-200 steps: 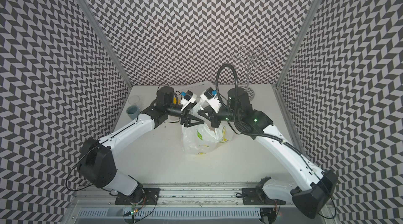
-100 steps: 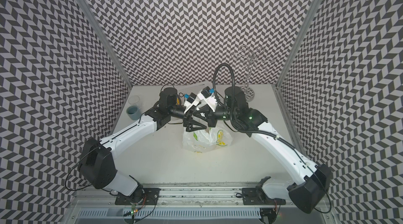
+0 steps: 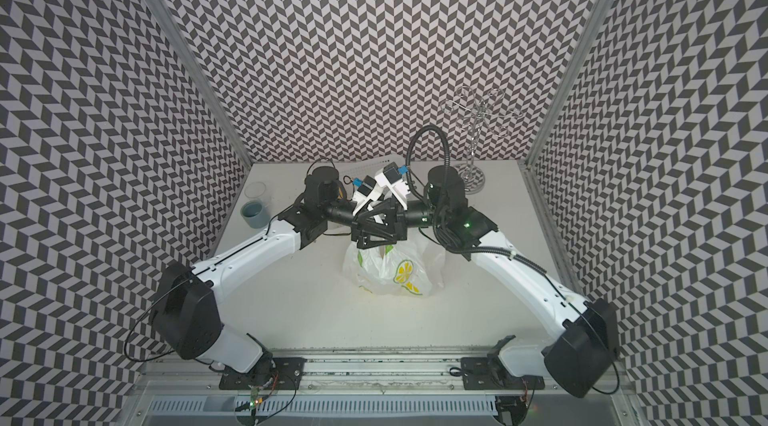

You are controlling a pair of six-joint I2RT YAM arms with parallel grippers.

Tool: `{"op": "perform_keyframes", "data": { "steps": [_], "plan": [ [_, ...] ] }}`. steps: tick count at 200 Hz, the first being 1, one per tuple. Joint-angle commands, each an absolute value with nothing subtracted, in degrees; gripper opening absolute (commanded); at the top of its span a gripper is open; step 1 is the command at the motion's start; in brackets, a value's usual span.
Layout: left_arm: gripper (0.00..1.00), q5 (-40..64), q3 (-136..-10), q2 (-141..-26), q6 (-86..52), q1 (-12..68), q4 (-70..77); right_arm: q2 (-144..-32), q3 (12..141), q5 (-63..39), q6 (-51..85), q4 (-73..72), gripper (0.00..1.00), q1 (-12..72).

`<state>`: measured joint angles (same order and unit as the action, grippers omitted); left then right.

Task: Place the peach into a plastic bag & tie a knot
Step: Cross the plastic bag at the center of the board.

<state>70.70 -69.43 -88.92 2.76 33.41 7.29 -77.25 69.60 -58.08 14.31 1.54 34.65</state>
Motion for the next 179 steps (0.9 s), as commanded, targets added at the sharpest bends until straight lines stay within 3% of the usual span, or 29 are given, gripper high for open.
{"op": "perform_keyframes", "data": {
  "steps": [1, 21, 31, 41, 64, 79, 119, 141, 164, 179],
  "plan": [
    [0.79, 67.1, -69.1, -89.2, -0.8, 33.7, 12.8, -78.1, 69.0, -66.0, 17.3, -2.7, 0.00, 35.9],
    [0.54, 66.7, -68.5, -89.4, -4.0, 33.4, 15.9, -78.3, 70.2, -64.1, 15.4, 0.6, 0.03, 35.7],
    [0.42, 66.5, -68.3, -89.3, -4.4, 33.3, 15.9, -77.9, 70.8, -62.9, 15.2, 1.8, 0.12, 35.3],
    [0.33, 66.4, -67.7, -89.1, -5.2, 33.2, 16.7, -77.4, 71.5, -61.3, 15.3, 2.9, 0.28, 34.6],
    [0.23, 65.3, -66.4, -88.5, -6.4, 32.8, 17.6, -76.5, 74.4, -57.8, 13.4, 9.5, 0.51, 33.4],
    [0.16, 62.9, -65.7, -88.3, -7.6, 32.4, 18.4, -74.5, 74.6, -55.8, 14.0, 11.3, 0.56, 31.6],
    [0.15, 62.3, -62.6, -86.9, -10.7, 31.5, 24.4, -68.7, 72.1, -48.0, 17.9, 15.4, 0.57, 22.6],
    [0.15, 62.8, -62.7, -86.7, -10.0, 31.5, 24.4, -67.7, 73.1, -45.7, 18.1, 17.4, 0.57, 22.1],
    [0.15, 63.7, -62.9, -86.8, -9.1, 31.5, 24.4, -69.3, 76.5, -33.5, 20.0, 22.9, 0.55, 21.9],
    [0.16, 64.1, -63.3, -86.8, -8.1, 31.5, 23.7, -72.1, 79.4, -33.6, 19.4, 26.0, 0.55, 22.0]
  ]
}}
